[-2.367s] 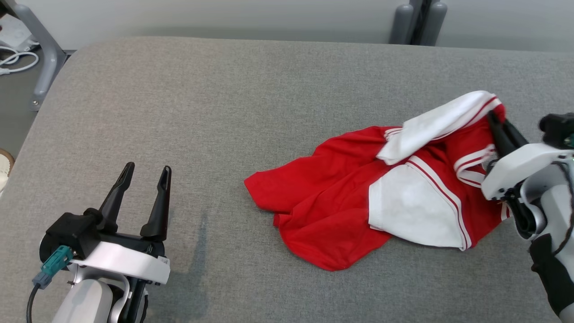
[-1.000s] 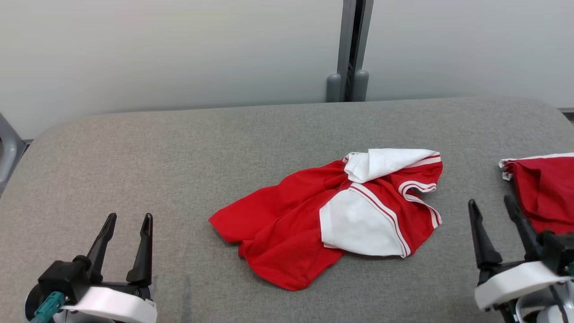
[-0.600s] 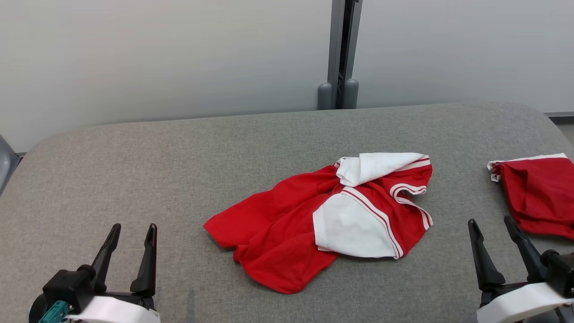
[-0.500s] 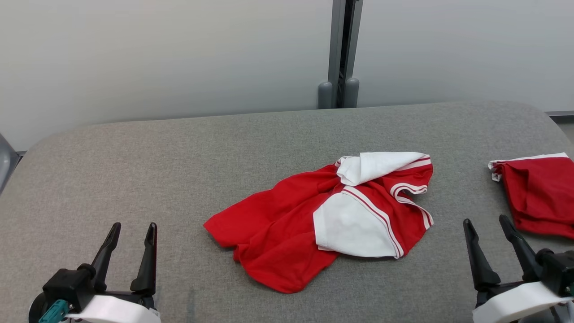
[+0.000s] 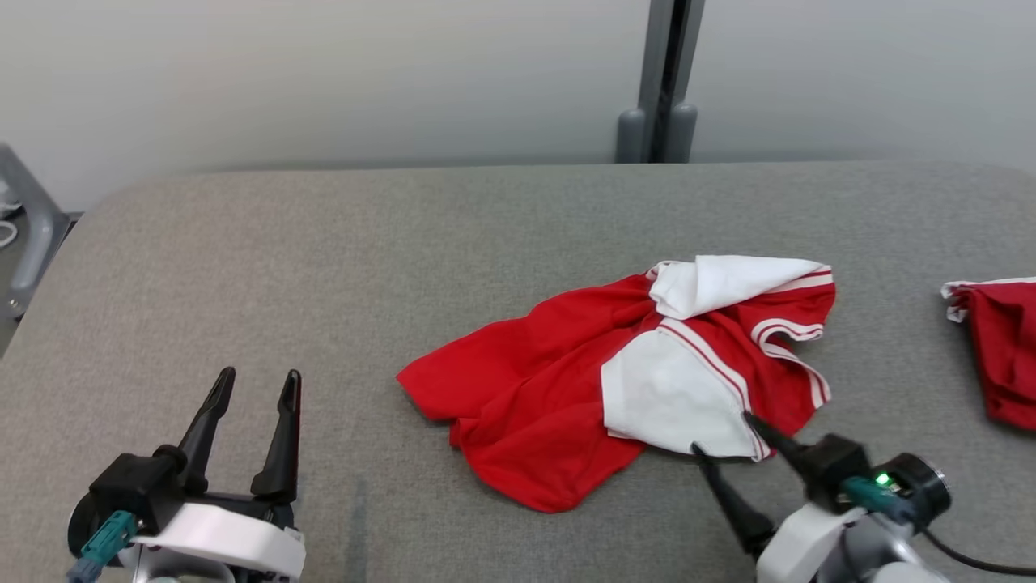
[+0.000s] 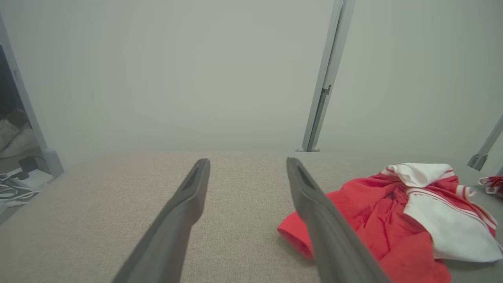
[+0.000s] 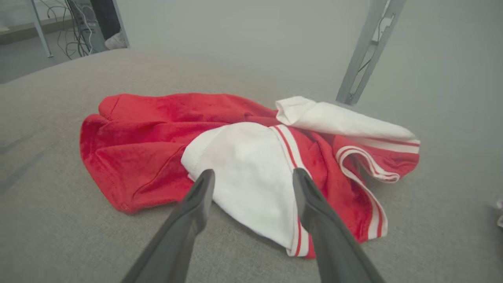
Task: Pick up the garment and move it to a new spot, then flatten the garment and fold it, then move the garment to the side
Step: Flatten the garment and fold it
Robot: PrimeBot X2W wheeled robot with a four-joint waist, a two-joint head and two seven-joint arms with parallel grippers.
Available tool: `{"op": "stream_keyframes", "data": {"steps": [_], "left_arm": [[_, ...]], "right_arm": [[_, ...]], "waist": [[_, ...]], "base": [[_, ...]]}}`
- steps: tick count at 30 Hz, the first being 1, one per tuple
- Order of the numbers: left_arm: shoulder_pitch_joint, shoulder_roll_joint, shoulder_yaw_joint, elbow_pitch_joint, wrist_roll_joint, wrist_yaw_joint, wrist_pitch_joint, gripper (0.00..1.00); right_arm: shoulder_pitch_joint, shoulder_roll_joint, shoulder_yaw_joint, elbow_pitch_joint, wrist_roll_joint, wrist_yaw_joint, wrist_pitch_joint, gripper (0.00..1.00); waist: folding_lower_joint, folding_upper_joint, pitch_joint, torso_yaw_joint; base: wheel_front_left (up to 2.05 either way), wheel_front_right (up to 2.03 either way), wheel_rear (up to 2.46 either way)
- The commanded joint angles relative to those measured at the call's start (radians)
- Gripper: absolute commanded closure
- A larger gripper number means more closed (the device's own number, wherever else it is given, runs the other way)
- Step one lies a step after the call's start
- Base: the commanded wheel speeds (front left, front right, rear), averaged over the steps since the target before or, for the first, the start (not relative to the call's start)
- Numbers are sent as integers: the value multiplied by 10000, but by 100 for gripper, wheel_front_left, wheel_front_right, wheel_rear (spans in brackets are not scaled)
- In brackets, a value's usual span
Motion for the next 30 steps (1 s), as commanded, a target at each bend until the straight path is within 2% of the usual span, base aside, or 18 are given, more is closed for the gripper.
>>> {"op": "stream_keyframes", "data": {"steps": [1,3,8,13,14,16,22,30], "left_arm": [[-249,2,-11,65,-39,-58,-72,0],[-422,-59,-64,178,-49,-135,-121,0],[-804,-209,-139,453,-60,-262,-239,0],[-1051,-308,-139,730,-53,-394,-367,0],[-1082,-329,-129,781,-50,-396,-387,0],[-1149,-347,-94,846,-33,-428,-414,0],[-1134,-327,58,962,31,-474,-452,0],[-1008,-255,202,962,126,-474,-465,0]], "right_arm": [[-231,-139,334,293,4,-4,47,0],[-497,-140,865,789,191,-5,11,0],[-1340,-326,1880,2059,-192,-5,-163,0],[-2058,-219,2032,3158,-861,-5,-654,0],[-2117,-146,1976,3336,-895,-5,-736,31],[-2284,-46,1719,3585,-967,-5,-944,100],[-2360,168,1063,3402,-744,-5,-1528,100],[-2026,194,-250,1747,98,-5,-1769,100]], "waist": [[0,0,257,238],[0,0,430,391],[0,0,857,651],[0,0,1131,780],[0,0,1149,786],[0,0,1184,784],[0,0,1196,582],[0,0,963,81]], "base": [[0,0,0],[0,0,0],[0,0,0],[0,0,0],[0,0,0],[0,0,0],[0,0,0],[0,0,0]]}}
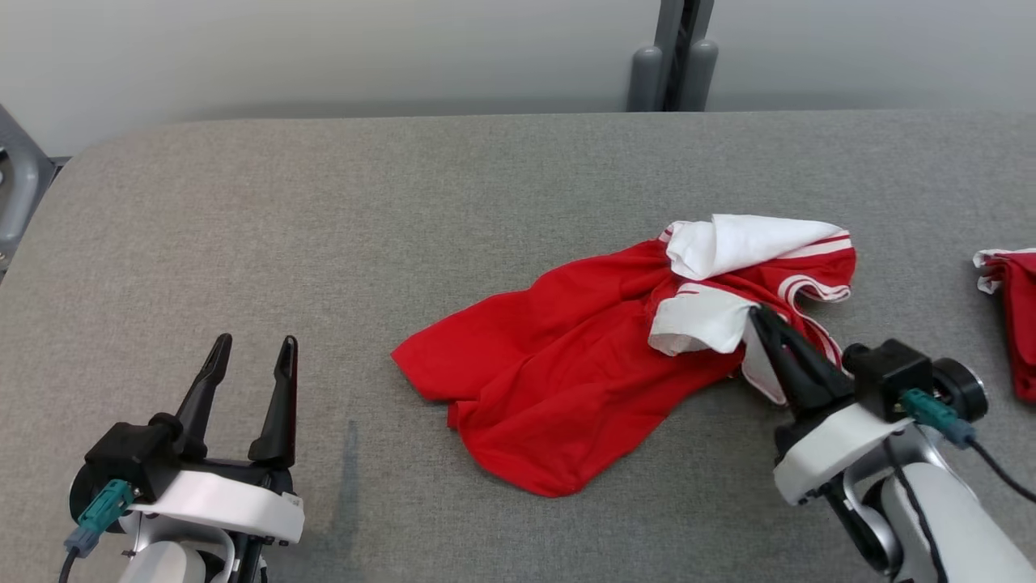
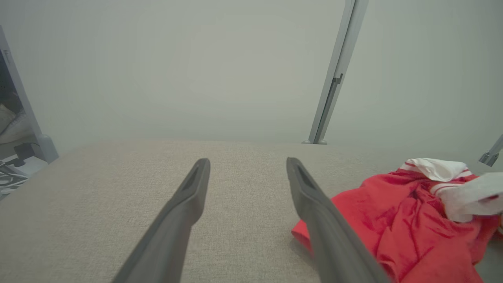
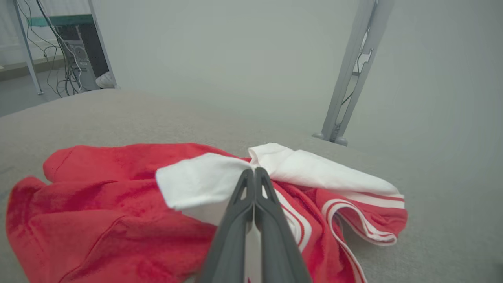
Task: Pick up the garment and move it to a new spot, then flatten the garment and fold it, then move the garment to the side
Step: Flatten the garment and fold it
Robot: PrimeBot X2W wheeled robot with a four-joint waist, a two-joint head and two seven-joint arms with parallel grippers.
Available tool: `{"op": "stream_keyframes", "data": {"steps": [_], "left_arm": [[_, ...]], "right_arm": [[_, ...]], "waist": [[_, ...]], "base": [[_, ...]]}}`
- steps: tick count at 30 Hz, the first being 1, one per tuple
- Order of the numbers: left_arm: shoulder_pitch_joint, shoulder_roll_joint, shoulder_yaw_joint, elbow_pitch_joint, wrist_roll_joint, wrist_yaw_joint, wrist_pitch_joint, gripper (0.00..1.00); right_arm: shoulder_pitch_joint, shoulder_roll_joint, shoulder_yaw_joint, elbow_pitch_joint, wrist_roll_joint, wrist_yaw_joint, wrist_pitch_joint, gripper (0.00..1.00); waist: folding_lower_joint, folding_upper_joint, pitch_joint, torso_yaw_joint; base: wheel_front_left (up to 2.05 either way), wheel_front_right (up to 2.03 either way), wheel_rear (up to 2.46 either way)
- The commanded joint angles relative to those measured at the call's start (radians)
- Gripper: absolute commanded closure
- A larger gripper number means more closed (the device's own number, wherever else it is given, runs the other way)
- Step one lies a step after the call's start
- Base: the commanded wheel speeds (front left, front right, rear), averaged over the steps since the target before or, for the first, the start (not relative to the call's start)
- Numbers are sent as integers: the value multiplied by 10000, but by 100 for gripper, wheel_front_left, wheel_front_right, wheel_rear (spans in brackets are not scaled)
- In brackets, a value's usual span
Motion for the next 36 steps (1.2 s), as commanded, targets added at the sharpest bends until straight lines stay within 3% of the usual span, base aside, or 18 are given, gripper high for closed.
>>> {"op": "stream_keyframes", "data": {"steps": [1,8,13,25,26,27,36], "left_arm": [[16,83,69,-21,47,-56,-40,0],[40,146,53,-89,101,-71,-44,0],[-12,176,37,-110,90,-93,-43,0],[-200,223,-33,5,98,-147,-41,0],[-183,234,-31,11,103,-139,-41,0],[-155,241,-27,8,104,-123,-41,0],[107,274,24,-49,120,18,-41,0]], "right_arm": [[200,-45,-377,-347,180,-7,12,100],[1165,29,-2523,-1627,1048,-6,494,100],[2005,116,-3542,-1632,1336,-6,732,100],[2154,391,-3175,846,1874,-6,418,100],[2136,417,-3171,983,1939,-6,304,56],[2142,407,-3195,1102,1944,-6,194,0],[2599,113,-3905,1188,1750,-6,-291,0]], "waist": [[0,0,-111,-148],[0,0,-162,-305],[0,0,18,-327],[0,0,116,-359],[0,0,91,-368],[0,0,65,-378],[0,0,-313,-462]], "base": [[0,0,0],[0,0,0],[0,0,0],[0,0,0],[0,0,0],[0,0,0],[0,0,0]]}}
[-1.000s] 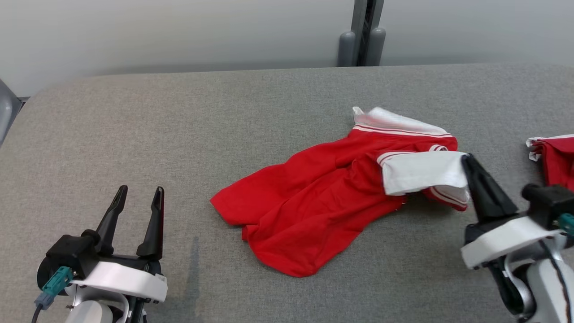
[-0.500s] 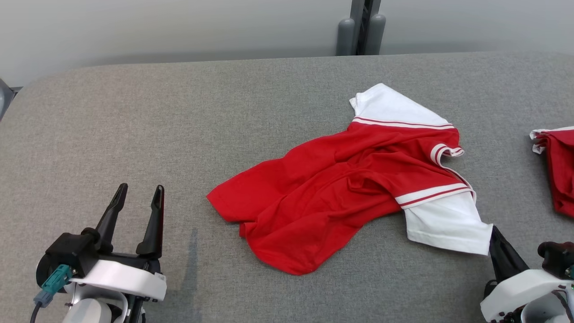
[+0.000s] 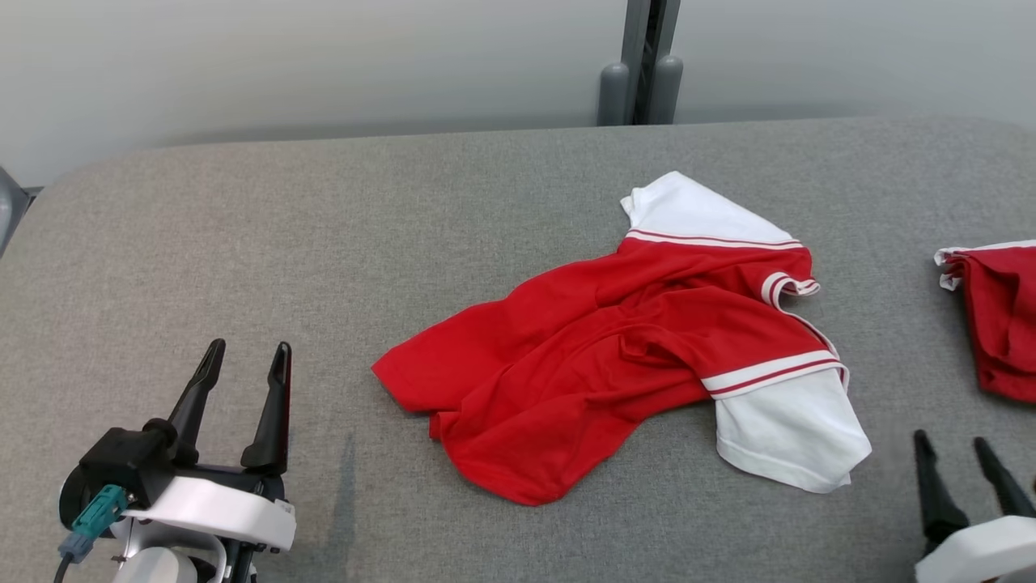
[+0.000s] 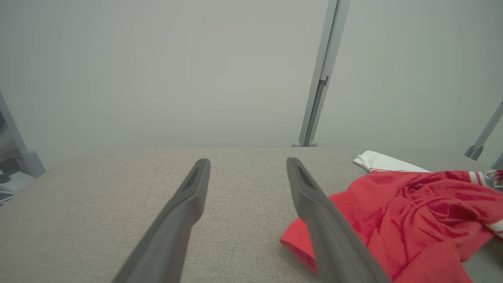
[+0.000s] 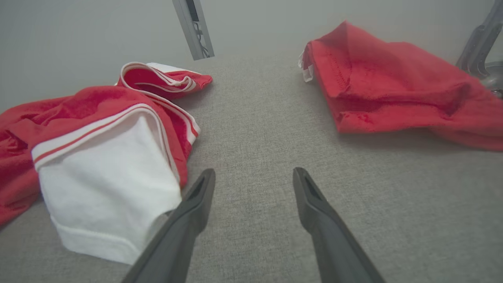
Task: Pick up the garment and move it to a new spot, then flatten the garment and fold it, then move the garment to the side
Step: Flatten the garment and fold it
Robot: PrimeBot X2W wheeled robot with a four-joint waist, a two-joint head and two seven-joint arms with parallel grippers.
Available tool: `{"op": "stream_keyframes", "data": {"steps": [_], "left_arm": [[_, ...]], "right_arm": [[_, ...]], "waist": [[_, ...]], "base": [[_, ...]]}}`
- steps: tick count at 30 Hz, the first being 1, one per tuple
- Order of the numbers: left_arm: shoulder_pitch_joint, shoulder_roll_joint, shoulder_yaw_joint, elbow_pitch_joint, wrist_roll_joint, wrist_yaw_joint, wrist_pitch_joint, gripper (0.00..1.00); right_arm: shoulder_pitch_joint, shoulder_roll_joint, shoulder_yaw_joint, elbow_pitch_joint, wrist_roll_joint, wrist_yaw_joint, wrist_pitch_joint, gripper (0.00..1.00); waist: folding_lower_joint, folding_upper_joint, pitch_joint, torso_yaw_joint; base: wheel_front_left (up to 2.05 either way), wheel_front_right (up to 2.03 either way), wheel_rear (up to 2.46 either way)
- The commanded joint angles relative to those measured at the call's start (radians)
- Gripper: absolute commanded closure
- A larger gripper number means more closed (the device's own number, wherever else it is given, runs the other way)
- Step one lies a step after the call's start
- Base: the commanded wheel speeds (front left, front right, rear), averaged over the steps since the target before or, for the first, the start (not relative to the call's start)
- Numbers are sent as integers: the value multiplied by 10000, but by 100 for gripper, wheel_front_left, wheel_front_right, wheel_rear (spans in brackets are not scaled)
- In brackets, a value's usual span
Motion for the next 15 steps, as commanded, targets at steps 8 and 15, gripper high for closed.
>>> {"op": "stream_keyframes", "data": {"steps": [8,15], "left_arm": [[397,108,125,-164,84,291,-28,0],[793,95,87,-296,130,489,1,0]], "right_arm": [[236,55,-1142,-1758,-803,-4,36,0],[550,615,-892,-3821,-1600,-4,786,0]], "waist": [[0,0,-505,-190],[0,0,-958,-232]], "base": [[0,0,0],[0,0,0]]}}
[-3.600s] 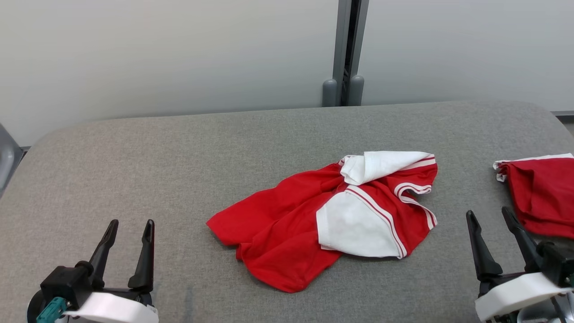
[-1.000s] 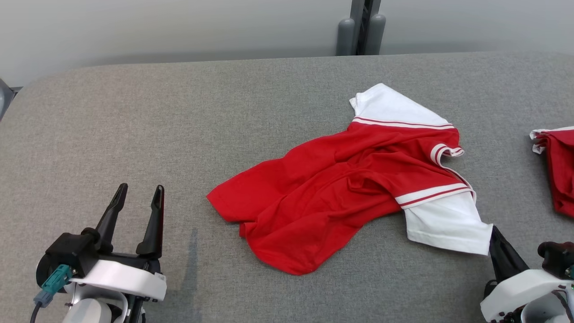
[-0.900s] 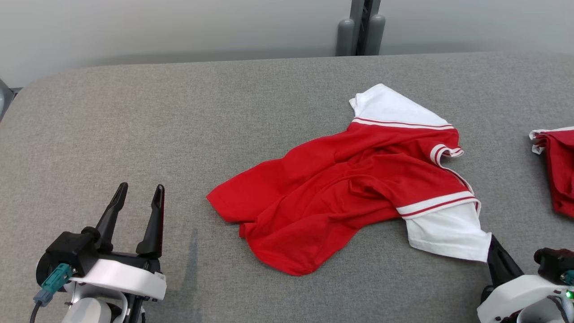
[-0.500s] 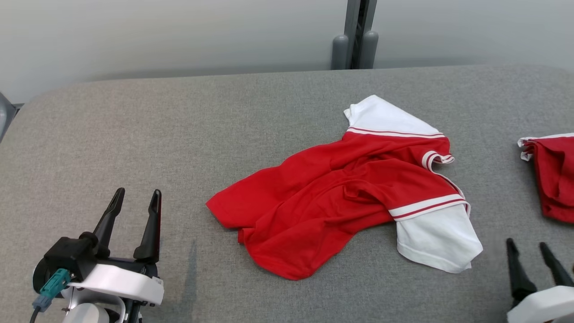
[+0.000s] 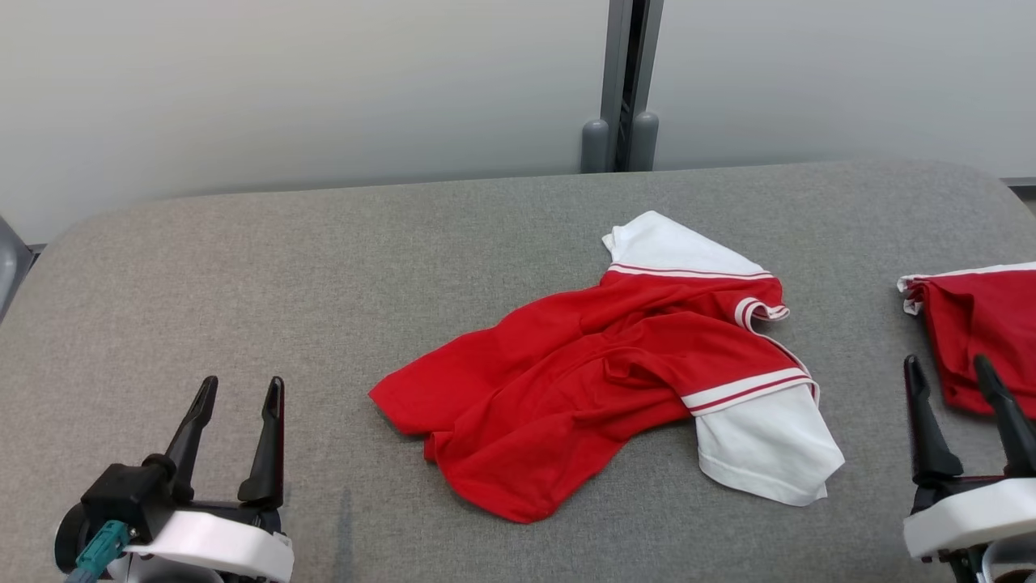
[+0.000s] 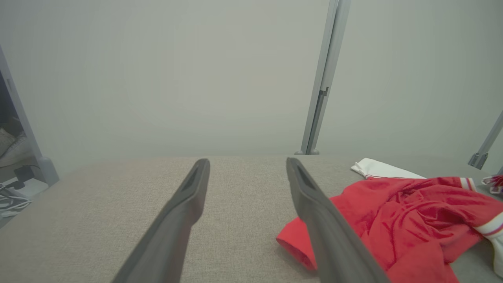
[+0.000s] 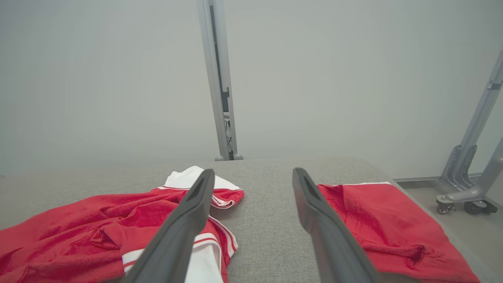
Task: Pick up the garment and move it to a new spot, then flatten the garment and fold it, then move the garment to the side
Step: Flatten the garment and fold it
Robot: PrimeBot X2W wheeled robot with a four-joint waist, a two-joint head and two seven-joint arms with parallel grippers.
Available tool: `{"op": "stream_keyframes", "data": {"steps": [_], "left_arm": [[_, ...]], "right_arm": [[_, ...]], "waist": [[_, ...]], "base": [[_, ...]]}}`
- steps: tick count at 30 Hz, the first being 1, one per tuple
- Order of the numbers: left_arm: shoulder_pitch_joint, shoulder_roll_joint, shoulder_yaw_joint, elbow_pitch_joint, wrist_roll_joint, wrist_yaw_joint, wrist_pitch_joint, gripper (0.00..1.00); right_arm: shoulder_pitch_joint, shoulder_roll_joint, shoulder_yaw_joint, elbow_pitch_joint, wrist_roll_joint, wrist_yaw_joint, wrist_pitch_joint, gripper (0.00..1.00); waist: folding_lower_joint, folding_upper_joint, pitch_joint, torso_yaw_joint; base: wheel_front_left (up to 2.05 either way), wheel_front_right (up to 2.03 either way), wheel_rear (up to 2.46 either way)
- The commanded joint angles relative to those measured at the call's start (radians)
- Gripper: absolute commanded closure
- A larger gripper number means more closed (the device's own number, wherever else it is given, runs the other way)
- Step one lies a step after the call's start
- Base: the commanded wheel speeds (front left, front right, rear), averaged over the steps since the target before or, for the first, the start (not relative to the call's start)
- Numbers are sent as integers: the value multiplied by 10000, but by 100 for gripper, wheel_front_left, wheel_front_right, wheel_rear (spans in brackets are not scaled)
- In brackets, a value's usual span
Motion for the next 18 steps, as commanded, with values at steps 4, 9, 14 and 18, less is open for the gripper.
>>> {"op": "stream_keyframes", "data": {"steps": [4,9,14,18], "left_arm": [[310,6,-38,-119,82,122,65,0],[531,-41,-113,-290,25,232,133,0],[596,-20,-174,-401,-9,252,198,0],[483,-26,-278,-494,19,239,247,0]], "right_arm": [[554,250,185,-641,-203,-4,421,0],[977,436,194,-1104,-221,-4,685,0],[1116,521,141,-1345,-249,-4,827,0],[1125,555,135,-1452,-226,-4,880,0]], "waist": [[0,-1,-297,27],[0,-1,-370,55],[0,-1,-356,91],[0,-1,-298,119]], "base": [[0,0,0],[0,0,0],[0,0,0],[0,0,0]]}}
